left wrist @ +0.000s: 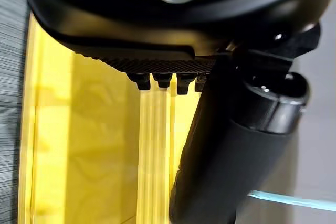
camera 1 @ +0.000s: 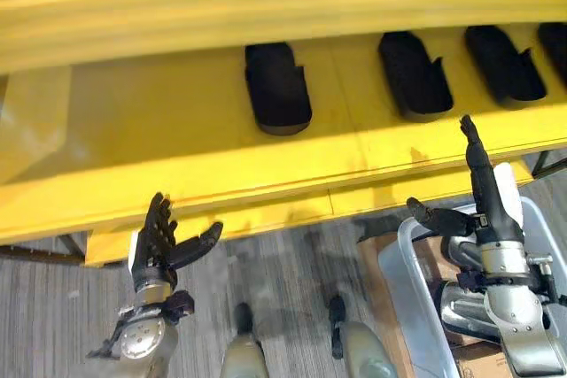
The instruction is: Move parts from the plastic box to the shelf.
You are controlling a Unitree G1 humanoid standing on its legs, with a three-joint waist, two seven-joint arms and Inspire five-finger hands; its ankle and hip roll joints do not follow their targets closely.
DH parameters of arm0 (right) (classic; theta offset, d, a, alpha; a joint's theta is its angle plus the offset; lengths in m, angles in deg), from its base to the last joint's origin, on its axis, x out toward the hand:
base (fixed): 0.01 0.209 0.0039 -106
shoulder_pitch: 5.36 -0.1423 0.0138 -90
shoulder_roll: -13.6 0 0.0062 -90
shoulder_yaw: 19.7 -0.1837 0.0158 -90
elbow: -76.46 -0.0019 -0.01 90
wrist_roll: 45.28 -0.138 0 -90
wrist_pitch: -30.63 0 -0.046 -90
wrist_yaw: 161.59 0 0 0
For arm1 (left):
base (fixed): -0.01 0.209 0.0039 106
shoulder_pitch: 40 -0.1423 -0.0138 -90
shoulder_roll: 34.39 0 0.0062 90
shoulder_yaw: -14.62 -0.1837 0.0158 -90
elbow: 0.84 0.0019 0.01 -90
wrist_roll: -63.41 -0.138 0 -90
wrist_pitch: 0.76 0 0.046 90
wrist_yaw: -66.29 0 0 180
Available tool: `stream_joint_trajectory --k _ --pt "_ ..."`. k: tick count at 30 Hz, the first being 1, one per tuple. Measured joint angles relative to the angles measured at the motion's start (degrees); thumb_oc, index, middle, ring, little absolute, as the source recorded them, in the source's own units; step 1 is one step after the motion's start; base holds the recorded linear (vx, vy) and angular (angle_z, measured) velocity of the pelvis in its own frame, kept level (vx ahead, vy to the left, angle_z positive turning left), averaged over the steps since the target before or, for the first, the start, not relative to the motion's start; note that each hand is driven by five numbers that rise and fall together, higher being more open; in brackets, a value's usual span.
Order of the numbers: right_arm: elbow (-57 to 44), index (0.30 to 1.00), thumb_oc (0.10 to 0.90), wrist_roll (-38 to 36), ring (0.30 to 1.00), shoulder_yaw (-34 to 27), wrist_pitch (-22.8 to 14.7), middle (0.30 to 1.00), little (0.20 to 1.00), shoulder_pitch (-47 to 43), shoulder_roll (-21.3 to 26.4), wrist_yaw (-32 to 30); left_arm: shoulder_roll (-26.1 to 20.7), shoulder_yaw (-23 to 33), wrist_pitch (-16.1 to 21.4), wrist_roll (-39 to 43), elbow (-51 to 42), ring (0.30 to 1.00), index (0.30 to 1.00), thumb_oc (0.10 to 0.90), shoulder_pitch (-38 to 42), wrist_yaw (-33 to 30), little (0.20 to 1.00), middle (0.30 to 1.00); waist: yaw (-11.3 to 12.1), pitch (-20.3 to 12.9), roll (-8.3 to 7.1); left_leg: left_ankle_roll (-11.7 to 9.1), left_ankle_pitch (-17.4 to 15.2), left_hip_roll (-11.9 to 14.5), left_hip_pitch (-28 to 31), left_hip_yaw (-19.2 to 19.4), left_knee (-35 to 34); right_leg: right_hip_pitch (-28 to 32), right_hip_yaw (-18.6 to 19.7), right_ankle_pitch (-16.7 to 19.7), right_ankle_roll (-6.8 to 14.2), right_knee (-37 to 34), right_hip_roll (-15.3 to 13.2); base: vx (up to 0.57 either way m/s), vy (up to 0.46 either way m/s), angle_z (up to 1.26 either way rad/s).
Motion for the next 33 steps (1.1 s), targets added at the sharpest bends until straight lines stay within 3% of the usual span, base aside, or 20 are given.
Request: stream_joint_trajectory --k 4,7,9,12,14,15,16,17,18,19,20,21,22,24,27,28,29,31,33 --pt "0.1 1.0 0.9 0.3 1.0 0.0 -0.8 1.0 1.0 2.3 -0.1 0.0 0.2 -2.4 0.5 -0.5 0.0 1.0 1.0 0.9 1.8 1.5 1.0 1.0 -1.6 -3.6 0.94 -0.9 0.8 2.4 1.8 0.9 -1.5 0.5 0.1 -0.4 -1.0 0.3 3.2 -0.02 -0.19 -0.17" --pt "0.0 1.0 0.9 0.2 1.0 0.1 -1.4 1.0 1.0 3.5 0.2 0.0 2.3 -3.1 0.5 -0.5 -0.1 1.0 1.0 0.9 2.8 2.5 1.0 1.0 -2.1 -4.7 2.06 -0.3 1.3 4.1 2.5 1.3 -1.9 -0.3 0.4 -1.5 -2.4 2.1 5.2 0.0 -0.209 -0.16" --pt "0.0 1.0 0.9 0.2 1.0 0.0 -1.4 1.0 1.0 5.1 0.4 -0.1 2.5 -4.1 0.5 -0.6 -0.1 1.0 1.0 0.9 3.1 2.6 1.0 1.0 -2.1 -5.0 2.38 1.9 2.6 4.8 2.6 1.3 -1.8 -1.3 0.2 -3.1 -3.4 4.3 6.2 -0.01 -0.223 -0.02" --pt "0.0 1.0 0.9 0.2 1.0 0.1 -1.4 1.0 1.0 6.6 0.2 -1.0 2.3 -5.3 0.5 -1.0 0.2 1.0 1.0 0.9 3.2 2.6 1.0 1.0 -1.8 -5.6 1.51 7.2 9.2 3.9 0.4 1.2 -0.8 -3.1 -0.1 -4.6 -5.6 6.7 5.1 0.02 -0.08 0.17" --pt "0.0 1.0 0.9 0.2 1.0 0.1 -1.3 1.0 1.0 6.4 -0.3 -2.0 2.4 -6.4 0.5 -1.1 0.4 1.0 1.0 0.9 3.0 2.5 1.0 1.0 -1.3 -5.8 1.63 5.7 7.4 1.0 -0.7 -3.7 -0.3 -3.0 1.0 -4.3 -6.1 6.1 4.8 0.07 0.029 -0.07" --pt "-0.1 1.0 0.9 0.2 1.0 0.0 -1.2 1.0 1.0 6.0 -0.9 -2.5 2.7 -7.0 0.5 -1.9 0.6 1.0 1.0 0.9 2.8 2.6 1.0 1.0 -0.4 -5.8 1.35 4.1 4.7 -3.4 -0.3 -8.6 -1.4 -3.3 2.6 -3.6 -5.9 5.0 4.3 0.09 0.025 -0.3" --pt "0.2 1.0 0.9 0.2 1.0 0.5 -1.1 1.0 1.0 5.6 -1.4 -2.6 3.0 -7.2 0.5 -2.5 0.5 1.0 1.0 0.9 2.4 2.5 1.0 1.0 -0.2 -6.3 2.07 4.4 2.5 -7.1 -0.8 -12.3 -1.4 -2.8 4.0 -1.0 -6.2 2.8 5.0 0.15 0.048 -0.56" --pt "0.9 1.0 0.9 0.1 1.0 1.4 -1.1 1.0 1.0 4.7 -1.4 -3.1 3.6 -7.1 0.5 -2.5 0.7 1.0 1.0 0.9 2.4 2.3 1.0 1.0 0.5 -6.4 2.08 4.4 0.7 -10.5 -0.6 -19.4 -2.4 -2.6 5.6 -0.4 -6.5 1.1 5.1 0.09 0.055 -0.38" --pt "0.9 1.0 0.9 0.1 1.0 1.4 -1.1 1.0 1.0 4.7 -1.4 -3.1 3.6 -7.1 0.5 -2.5 0.7 1.0 1.0 0.9 2.4 2.3 1.0 1.0 0.5 -6.4 2.08 4.4 0.7 -10.5 -0.6 -19.4 -2.4 -2.6 5.6 -0.4 -6.5 1.1 5.1 0.1 0.055 -0.82" --pt "1.5 1.0 0.9 0.1 1.0 3.0 -0.4 1.0 1.0 2.8 -1.5 -3.2 4.3 -6.9 0.5 -2.6 0.4 1.0 1.0 0.9 2.5 2.0 1.0 1.0 1.2 -6.4 2.07 6.0 -2.1 -15.5 -2.0 -24.2 -0.7 -1.5 9.2 4.1 -6.4 -3.0 6.5 0.07 0.081 -1.23" --pt "1.5 1.0 0.9 0.1 1.0 4.4 -0.3 1.0 1.0 1.0 -1.6 -3.2 4.4 -6.5 0.6 -2.6 0.2 1.0 1.0 0.9 2.8 2.0 1.0 1.0 2.7 -6.5 1.96 7.5 -2.9 -18.9 -3.4 -28.4 0.0 -0.9 12.6 5.8 -5.6 -6.7 7.1 0.11 0.168 -1.73" --pt "1.7 1.0 0.9 0.1 1.0 5.1 -0.4 1.0 1.0 0.1 -1.6 -3.2 4.2 -6.5 0.7 -2.6 0.5 1.0 1.0 0.9 3.2 2.3 1.0 1.0 2.9 -6.6 2.17 7.6 -3.0 -20.6 -4.4 -32.0 -0.1 -0.9 14.3 6.5 -5.8 -7.3 8.0 0.16 0.244 -1.6" --pt "1.7 1.0 0.9 -0.3 1.0 5.1 -0.3 1.0 1.0 -0.1 -2.1 -2.6 4.5 -6.7 0.7 -2.6 0.7 1.0 1.0 0.9 3.3 2.5 1.0 1.0 2.2 -6.5 1.9 8.1 -3.1 -20.7 -5.0 -32.3 0.4 -0.4 17.1 6.9 -5.0 -8.1 9.4 0.15 0.278 -1.29" --pt "1.5 1.0 0.9 -0.7 1.0 4.4 -0.3 1.0 1.0 1.0 -3.5 -2.0 4.4 -7.2 0.7 -2.5 1.3 1.0 1.0 0.9 3.6 2.8 1.0 1.0 1.8 -6.5 0.99 8.1 -3.0 -19.8 -5.7 -27.5 3.2 -0.3 19.3 6.8 -5.0 -8.3 9.8 0.06 0.205 -1.12" --pt "1.6 1.0 0.9 -3.2 1.0 3.6 0.2 1.0 1.0 2.5 -5.0 -1.0 4.2 -7.4 0.8 -2.5 1.2 1.0 1.0 0.9 3.6 3.5 1.0 1.0 0.9 -6.6 1.03 10.4 -0.7 -19.2 -5.0 -20.5 1.5 -1.4 22.7 5.5 -3.6 -9.1 9.1 0.07 0.289 -1.17" --pt "1.5 1.0 0.9 -5.0 1.0 3.9 0.3 1.0 1.0 2.4 -5.7 -0.8 4.3 -7.3 0.8 -2.4 1.2 1.0 1.0 0.9 3.5 3.4 1.0 1.0 1.2 -6.5 1.45 10.8 -0.6 -18.8 -4.9 -17.9 0.7 -1.4 23.9 5.0 -2.8 -10.3 8.8 0.02 0.231 -1.8" --pt "1.5 1.0 0.9 -6.8 1.0 4.4 0.7 1.0 1.0 2.4 -6.0 0.0 4.3 -7.0 0.7 -2.4 1.3 1.0 1.0 0.9 3.8 3.4 1.0 1.0 1.2 -6.1 2.06 12.7 0.8 -18.0 -4.4 -13.9 0.1 -2.4 23.7 3.9 -1.4 -8.1 8.8 0.01 0.213 -1.52" --pt "1.5 1.0 0.9 -9.3 1.0 4.9 1.3 1.0 1.0 3.1 -6.2 0.6 4.3 -6.6 0.7 -2.4 1.2 1.0 1.0 0.9 3.9 3.5 1.0 1.0 0.9 -6.1 1.98 12.8 1.4 -18.8 -2.2 -11.0 -2.1 -2.1 25.0 1.7 1.6 -3.6 7.8 0.0 0.189 -0.99" --pt "1.5 1.0 0.9 -12.8 1.0 5.3 1.5 1.0 1.0 3.1 -7.1 0.7 4.1 -6.5 1.1 -2.3 1.1 1.0 1.0 0.9 4.9 3.3 1.0 1.0 1.1 -6.1 1.76 13.8 1.9 -19.2 -1.5 -7.9 -3.3 -1.0 25.4 0.7 2.0 -2.5 6.7 0.03 0.21 -0.77"
